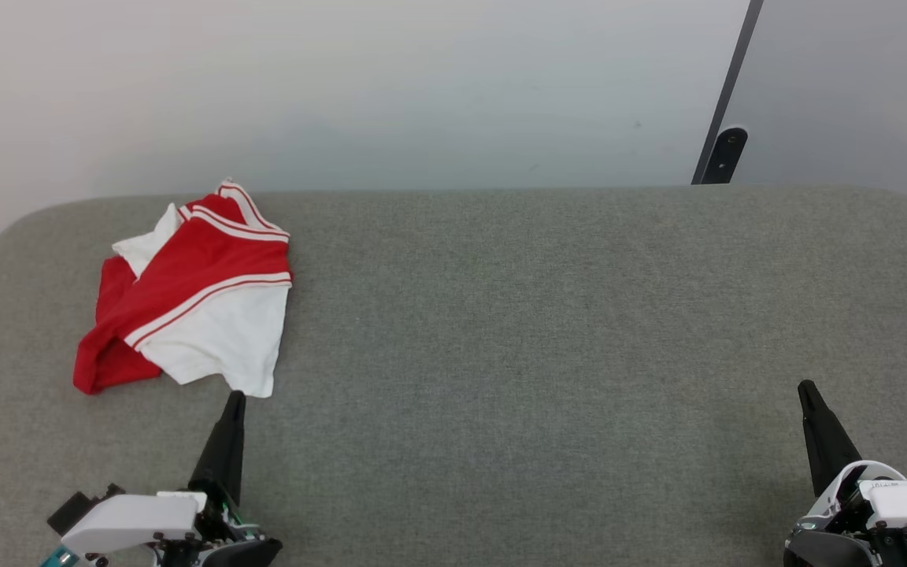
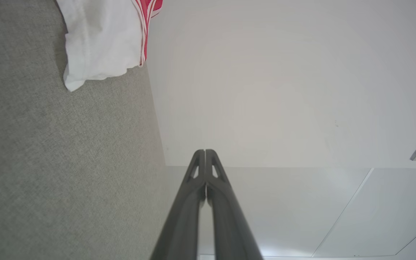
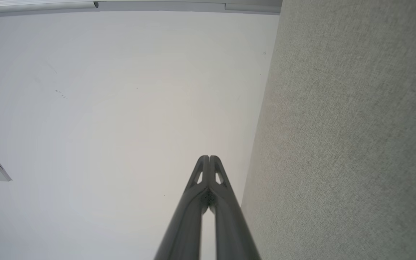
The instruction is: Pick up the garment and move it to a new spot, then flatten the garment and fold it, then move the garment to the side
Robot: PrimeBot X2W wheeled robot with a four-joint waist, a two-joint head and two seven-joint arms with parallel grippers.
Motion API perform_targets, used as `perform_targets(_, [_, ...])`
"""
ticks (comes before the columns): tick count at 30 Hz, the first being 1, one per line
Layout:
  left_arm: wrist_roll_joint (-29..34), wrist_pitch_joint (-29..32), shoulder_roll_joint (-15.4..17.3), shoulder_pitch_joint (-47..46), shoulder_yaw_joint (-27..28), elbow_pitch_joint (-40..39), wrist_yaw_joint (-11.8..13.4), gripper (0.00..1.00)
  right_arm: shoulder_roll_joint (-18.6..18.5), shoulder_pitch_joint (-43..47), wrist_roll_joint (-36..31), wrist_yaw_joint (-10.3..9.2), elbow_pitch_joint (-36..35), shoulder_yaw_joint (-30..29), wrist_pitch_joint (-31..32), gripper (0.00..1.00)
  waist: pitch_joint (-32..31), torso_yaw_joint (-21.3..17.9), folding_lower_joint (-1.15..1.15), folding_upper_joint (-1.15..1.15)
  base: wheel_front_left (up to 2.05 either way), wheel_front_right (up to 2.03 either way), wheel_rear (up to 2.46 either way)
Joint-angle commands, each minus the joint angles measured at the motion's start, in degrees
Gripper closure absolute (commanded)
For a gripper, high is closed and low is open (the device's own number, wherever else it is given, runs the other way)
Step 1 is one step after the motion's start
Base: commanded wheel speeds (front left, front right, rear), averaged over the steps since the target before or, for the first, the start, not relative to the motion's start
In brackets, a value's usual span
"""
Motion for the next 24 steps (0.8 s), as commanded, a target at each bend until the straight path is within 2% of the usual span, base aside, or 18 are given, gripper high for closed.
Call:
perform_targets(1, [0.06, 0.08, -0.06, -0.63, 0.08, 0.04, -0.28, 1.0, 0.17, -0.17, 0.25, -0.06, 0.01, 0.08, -0.15, 1.0, 0.0, 0.0, 0.0, 0.0, 0.0, 0.0, 0.0])
perform_targets(5, [0.04, -0.03, -0.01, 0.03, -0.02, 0.05, 0.01, 1.0, 0.0, 0.03, 0.0, 0.0, 0.07, 0.01, -0.01, 1.0, 0.0, 0.0, 0.0, 0.0, 0.0, 0.0, 0.0])
perform_targets(6, [0.01, -0.03, -0.08, 0.4, -0.08, 0.46, 0.02, 0.0, 0.04, 0.22, -0.01, 0.0, 0.62, -0.01, 0.01, 0.0, 0.0, 0.0, 0.0, 0.0, 0.0, 0.0, 0.0])
perform_targets(16, [2.61, -2.39, -0.02, 2.74, -1.93, 0.16, 0.08, 0.0, -0.2, 2.7, -1.76, 0.0, 0.0, 1.35, -2.12, 0.0, 0.0, 0.11, 0.0, 0.0, 0.0, 0.0, 0.0])
perform_targets(24, [10.17, -4.58, 0.44, 3.87, -2.61, -0.84, 0.05, 0.0, -1.78, 3.38, -9.09, -0.01, -0.19, 3.45, -4.46, 0.0, 0.06, 0.18, 0.0, 0.0, 0.0, 0.0, 0.0])
